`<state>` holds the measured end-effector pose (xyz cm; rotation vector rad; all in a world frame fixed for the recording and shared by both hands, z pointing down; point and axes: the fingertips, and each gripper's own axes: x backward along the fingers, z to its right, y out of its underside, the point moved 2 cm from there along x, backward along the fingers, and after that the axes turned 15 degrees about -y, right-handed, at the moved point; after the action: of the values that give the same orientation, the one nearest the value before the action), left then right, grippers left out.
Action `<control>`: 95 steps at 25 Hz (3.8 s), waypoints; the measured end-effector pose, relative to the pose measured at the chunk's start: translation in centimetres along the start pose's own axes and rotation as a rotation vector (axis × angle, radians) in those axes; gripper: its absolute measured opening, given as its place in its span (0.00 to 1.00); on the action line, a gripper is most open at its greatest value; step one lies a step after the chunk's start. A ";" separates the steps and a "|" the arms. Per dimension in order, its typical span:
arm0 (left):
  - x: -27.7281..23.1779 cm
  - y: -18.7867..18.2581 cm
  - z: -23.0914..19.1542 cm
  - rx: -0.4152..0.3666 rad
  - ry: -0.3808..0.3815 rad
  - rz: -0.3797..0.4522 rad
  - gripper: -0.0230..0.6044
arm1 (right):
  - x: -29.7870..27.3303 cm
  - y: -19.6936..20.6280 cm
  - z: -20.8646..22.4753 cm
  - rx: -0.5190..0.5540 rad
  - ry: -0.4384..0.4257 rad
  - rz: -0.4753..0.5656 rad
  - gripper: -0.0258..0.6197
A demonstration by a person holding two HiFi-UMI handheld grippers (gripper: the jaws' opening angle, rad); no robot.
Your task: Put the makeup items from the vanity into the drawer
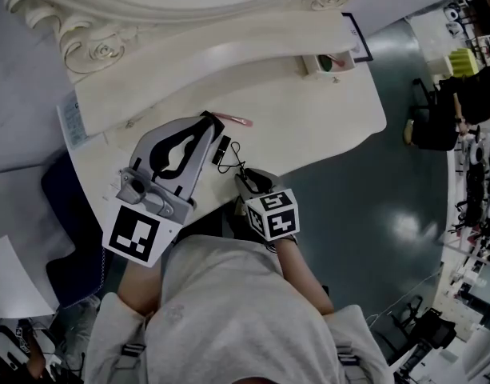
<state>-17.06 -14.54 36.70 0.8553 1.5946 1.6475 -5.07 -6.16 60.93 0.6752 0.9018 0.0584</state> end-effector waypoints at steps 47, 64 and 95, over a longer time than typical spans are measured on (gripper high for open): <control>1.0 -3.4 2.5 0.013 0.027 0.058 0.06 | 14.9 -12.1 -2.4 0.202 0.073 0.658 0.11; -0.6 -7.0 3.1 0.030 -0.030 0.172 0.06 | 18.3 -14.8 -1.4 0.265 0.061 0.764 0.11; -9.9 -8.9 7.8 -0.002 -0.180 0.201 0.06 | 24.3 -19.7 11.1 0.344 -0.002 0.773 0.11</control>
<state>-4.83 -18.38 28.12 1.1599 1.4209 1.6555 14.06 -19.80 37.45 1.3179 0.6076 0.6010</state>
